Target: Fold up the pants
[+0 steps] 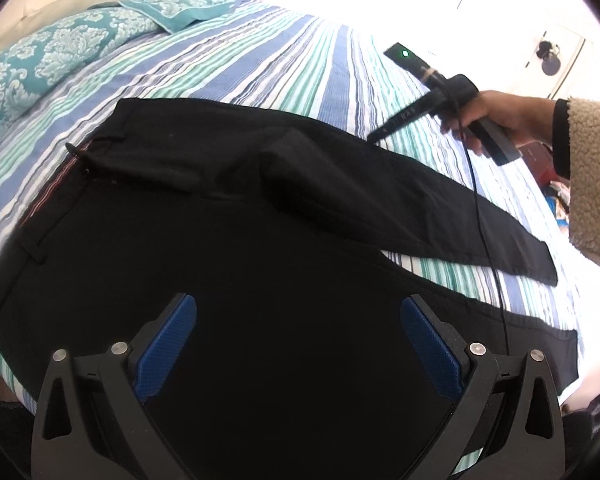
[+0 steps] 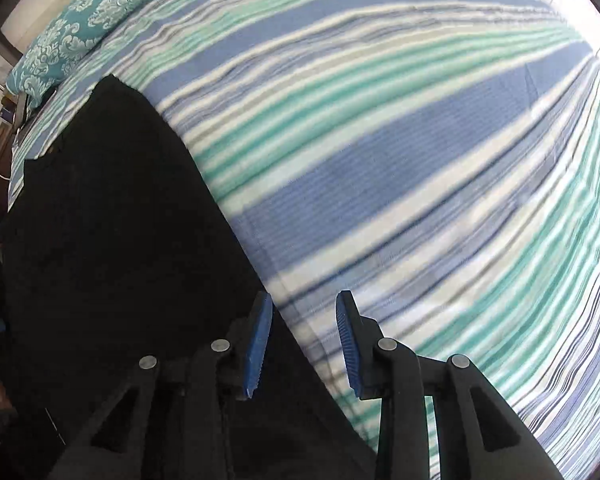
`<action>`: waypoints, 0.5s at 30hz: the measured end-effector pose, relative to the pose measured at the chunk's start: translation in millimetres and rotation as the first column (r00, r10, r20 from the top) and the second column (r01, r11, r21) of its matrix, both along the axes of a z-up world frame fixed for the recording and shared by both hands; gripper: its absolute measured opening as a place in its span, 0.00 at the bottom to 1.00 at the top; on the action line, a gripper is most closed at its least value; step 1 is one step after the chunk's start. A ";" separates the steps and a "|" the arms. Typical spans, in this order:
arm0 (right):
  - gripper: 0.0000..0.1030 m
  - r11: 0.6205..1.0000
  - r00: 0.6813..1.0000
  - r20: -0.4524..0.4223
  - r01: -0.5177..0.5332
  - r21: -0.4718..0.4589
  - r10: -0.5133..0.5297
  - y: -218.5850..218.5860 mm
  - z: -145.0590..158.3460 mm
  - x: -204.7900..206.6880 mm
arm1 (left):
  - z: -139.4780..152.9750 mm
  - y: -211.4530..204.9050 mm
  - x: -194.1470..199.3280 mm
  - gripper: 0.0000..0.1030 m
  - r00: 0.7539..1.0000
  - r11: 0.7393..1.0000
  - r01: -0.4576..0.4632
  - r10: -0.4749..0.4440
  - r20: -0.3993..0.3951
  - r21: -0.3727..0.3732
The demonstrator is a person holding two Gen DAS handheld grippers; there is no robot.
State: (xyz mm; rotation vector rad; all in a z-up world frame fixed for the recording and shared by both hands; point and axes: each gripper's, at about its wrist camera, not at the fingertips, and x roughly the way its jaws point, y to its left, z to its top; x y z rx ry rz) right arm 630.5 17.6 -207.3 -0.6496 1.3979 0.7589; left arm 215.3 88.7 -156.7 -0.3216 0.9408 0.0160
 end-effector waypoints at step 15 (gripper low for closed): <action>0.03 0.935 0.944 0.197 -0.201 -0.291 0.264 33.4 -23.6 -29.8 | -5.5 -9.9 2.9 0.99 1.000 0.999 0.011 -0.011 -0.014 0.033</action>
